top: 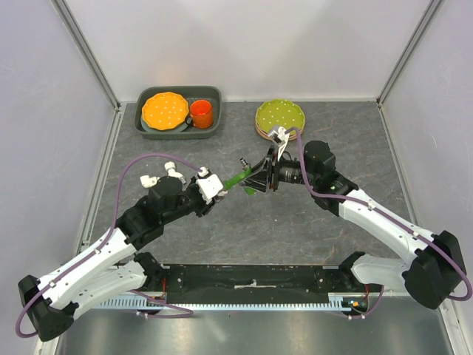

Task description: Install the water faucets

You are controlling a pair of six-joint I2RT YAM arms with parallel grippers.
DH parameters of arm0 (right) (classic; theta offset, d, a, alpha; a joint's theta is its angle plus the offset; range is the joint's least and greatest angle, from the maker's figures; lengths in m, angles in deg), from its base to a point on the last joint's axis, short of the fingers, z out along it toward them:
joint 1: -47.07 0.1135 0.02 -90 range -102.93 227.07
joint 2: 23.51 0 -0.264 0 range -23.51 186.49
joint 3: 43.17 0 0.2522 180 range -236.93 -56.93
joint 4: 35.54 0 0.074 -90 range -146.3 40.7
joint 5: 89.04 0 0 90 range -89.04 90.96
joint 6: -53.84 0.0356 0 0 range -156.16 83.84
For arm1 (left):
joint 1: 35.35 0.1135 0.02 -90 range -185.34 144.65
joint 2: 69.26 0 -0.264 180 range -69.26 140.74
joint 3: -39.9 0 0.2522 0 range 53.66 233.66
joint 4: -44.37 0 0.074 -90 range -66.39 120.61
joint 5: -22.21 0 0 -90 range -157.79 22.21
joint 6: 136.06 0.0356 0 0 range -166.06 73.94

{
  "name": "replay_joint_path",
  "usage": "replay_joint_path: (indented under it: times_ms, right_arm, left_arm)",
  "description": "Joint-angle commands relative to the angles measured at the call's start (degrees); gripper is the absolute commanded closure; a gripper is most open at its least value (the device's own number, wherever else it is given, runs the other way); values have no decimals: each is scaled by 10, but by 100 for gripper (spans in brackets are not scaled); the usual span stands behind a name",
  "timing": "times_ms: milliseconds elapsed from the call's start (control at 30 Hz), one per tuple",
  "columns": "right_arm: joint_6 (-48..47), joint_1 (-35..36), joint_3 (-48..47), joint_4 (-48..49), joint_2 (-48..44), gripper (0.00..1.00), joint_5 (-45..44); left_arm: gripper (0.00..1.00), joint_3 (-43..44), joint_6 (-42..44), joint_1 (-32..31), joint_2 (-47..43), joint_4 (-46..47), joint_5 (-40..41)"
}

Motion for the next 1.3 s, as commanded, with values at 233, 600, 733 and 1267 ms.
replay_joint_path:
  times_ms: [233,600,733,1267]
  right_arm:
    - [32,8,4,42,11,94,16]
    - [18,7,8,46,-2,100,-28]
    - [18,2,16,55,-6,100,-37]
    - [-43,-23,53,105,-32,100,20]
  left_arm:
    - [98,7,15,-3,-11,72,-10]
    - [37,13,-36,-2,-20,58,-23]
    - [32,11,-58,1,-39,54,-23]
    - [29,10,-161,261,-19,58,-421]
